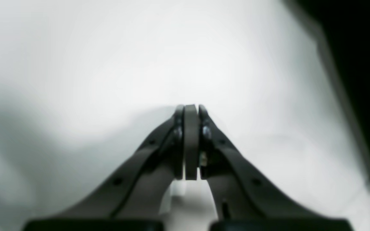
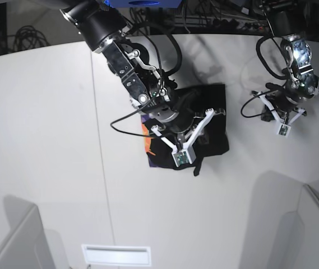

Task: Fold the T-shirt properly
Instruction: 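Fold the held end over the bundle with the right gripper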

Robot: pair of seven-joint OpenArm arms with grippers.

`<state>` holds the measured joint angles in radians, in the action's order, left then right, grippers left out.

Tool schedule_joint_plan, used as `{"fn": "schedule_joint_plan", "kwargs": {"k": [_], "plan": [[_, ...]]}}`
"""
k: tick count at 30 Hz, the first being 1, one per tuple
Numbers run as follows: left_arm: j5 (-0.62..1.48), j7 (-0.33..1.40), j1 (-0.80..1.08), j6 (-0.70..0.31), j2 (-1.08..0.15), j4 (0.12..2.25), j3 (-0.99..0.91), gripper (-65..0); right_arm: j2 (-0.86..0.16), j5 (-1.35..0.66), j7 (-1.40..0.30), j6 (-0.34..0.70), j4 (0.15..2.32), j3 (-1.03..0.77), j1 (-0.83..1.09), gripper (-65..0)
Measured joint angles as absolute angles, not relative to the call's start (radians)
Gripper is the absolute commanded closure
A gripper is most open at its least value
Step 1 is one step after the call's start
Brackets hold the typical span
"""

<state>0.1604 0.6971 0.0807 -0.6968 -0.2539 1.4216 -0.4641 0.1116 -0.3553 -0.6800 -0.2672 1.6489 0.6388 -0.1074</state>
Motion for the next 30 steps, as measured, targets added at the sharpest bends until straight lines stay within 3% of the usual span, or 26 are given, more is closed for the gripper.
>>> {"fn": "schedule_joint_plan", "kwargs": {"k": [25,26,28,30], "plan": [[0.170,0.669,0.161,-0.696,-0.258,1.449,-0.522,0.0,0.124,-0.360,-0.632,-0.270,1.524,0.722,-0.131,0.0],[0.173,0.665,0.168,-0.696,-0.258,1.452,-0.522,0.0,0.127,-0.363,-0.631,-0.270,1.513,0.722,-0.134,-2.9],[0.184,0.659,0.176,-0.696,-0.258,1.453,-0.524,0.0,0.130,-0.361,-0.630,-0.270,1.498,0.722,-0.138,-16.5],[0.184,0.663,0.175,-0.697,-0.257,1.453,-0.536,0.0,0.130,-0.361,-0.630,-0.269,1.496,0.722,-0.138,-25.8]]}}
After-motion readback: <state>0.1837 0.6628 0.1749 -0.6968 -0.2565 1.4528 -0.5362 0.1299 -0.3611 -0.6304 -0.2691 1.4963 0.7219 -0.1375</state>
